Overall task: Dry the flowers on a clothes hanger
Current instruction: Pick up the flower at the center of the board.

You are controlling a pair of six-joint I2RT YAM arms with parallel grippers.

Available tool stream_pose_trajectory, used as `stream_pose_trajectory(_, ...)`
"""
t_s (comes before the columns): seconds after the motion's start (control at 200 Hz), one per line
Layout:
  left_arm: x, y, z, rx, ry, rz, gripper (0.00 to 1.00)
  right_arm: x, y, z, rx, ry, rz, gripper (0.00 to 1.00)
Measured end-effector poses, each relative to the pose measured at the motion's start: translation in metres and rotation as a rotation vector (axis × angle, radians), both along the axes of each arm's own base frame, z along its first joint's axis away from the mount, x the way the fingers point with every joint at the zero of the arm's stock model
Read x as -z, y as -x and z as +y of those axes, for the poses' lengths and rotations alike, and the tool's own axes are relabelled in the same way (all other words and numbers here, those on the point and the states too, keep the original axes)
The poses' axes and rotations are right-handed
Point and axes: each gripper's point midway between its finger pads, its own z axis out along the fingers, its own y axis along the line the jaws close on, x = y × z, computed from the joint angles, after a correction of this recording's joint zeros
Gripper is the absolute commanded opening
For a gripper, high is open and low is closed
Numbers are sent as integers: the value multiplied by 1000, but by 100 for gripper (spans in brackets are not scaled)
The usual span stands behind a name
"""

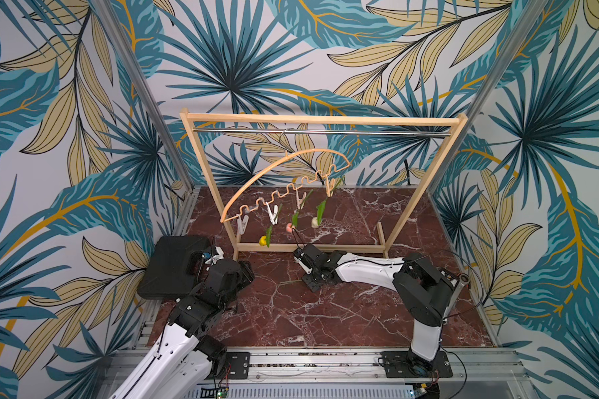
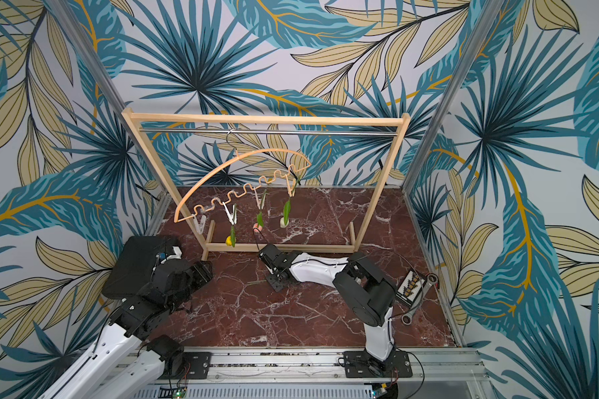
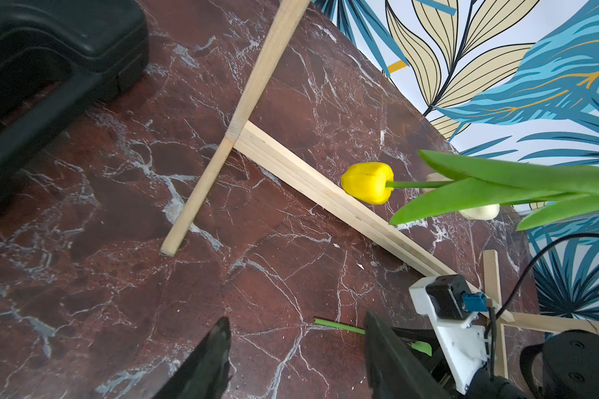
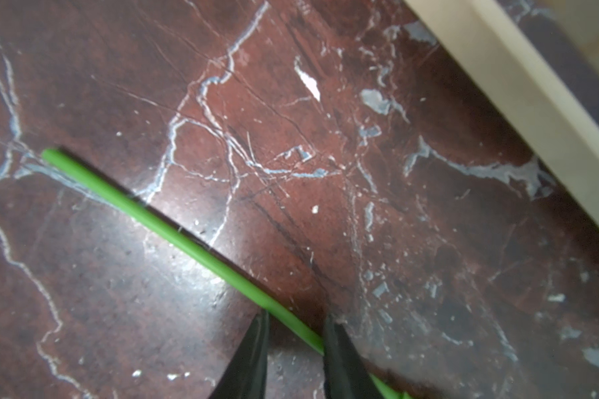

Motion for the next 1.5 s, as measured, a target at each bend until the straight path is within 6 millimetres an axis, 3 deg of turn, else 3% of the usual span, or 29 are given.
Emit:
stream_pose_trajectory(0.285,1,1,1,-2,-3,4,63,1,7,6,7,-45,49,20)
stream_pose_trajectory(0.466,1,5,5,-16,-4,8,63,-1,18,4,24,-78,83,42)
stream_pose_trajectory(0.636,2,12,15,-65,-6,14,63,0,26,-8,50,-64,89,44)
stream_pose_trajectory(1.062,1,25,31,-122,-18,10,63,2,24,-13,60,-49,74,17)
stream_pose_trajectory(1.292,-3,28,38,-147,-32,-8,62,2,25,-11,51,-59,76,8)
stream_pose_trajectory(1.502,-25,29,48,-189,-50,-45,62,0,27,-14,46,-62,73,1)
